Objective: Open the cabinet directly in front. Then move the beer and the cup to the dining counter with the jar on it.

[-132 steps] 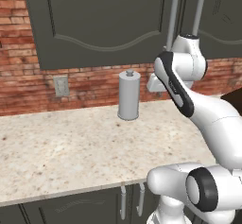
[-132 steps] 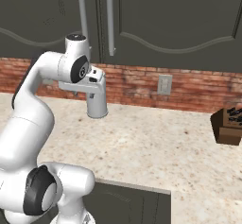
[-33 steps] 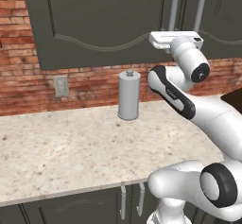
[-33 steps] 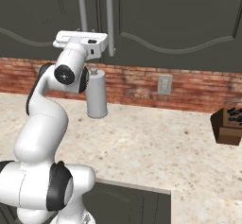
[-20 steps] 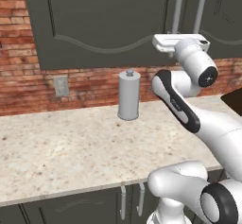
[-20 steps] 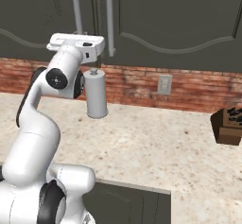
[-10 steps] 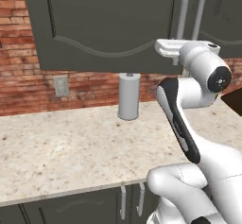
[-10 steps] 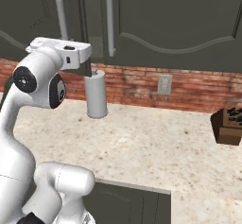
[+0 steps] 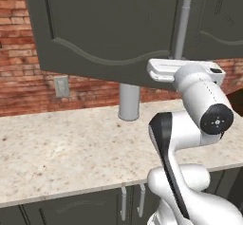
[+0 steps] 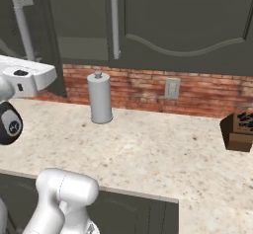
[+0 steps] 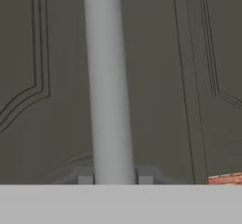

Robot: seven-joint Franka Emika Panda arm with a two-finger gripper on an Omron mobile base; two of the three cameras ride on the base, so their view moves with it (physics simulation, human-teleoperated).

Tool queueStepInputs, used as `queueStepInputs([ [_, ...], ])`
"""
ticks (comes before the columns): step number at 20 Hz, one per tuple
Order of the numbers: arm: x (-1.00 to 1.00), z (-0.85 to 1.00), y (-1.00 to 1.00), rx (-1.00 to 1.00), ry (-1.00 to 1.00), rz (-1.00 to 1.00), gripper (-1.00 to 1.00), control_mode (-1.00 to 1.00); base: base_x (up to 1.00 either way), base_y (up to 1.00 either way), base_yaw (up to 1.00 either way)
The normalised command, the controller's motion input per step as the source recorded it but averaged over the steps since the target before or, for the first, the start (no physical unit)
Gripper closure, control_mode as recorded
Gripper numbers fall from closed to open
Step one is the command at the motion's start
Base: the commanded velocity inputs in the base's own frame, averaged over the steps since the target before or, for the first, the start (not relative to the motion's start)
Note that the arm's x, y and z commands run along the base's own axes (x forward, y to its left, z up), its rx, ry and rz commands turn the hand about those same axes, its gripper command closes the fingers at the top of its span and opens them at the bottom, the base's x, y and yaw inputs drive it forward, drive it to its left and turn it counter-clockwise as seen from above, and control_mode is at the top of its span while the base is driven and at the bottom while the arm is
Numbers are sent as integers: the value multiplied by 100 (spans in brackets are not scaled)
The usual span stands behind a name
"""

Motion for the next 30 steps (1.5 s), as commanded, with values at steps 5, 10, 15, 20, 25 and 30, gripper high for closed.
queueStepInputs([
  [5,-81,-25,80,0,3,-16,100,-100,0,0,0],
  [10,-28,-1,60,-2,6,-14,-100,-100,0,0,0],
  [15,-52,-5,-10,2,-2,0,-100,-100,0,0,0],
  [20,-97,-27,-58,11,-8,0,-100,-100,0,0,0],
  [25,-32,-3,-100,25,-1,15,-100,-100,0,0,0],
  [30,8,0,-100,24,-1,31,-100,-100,0,0,0],
])
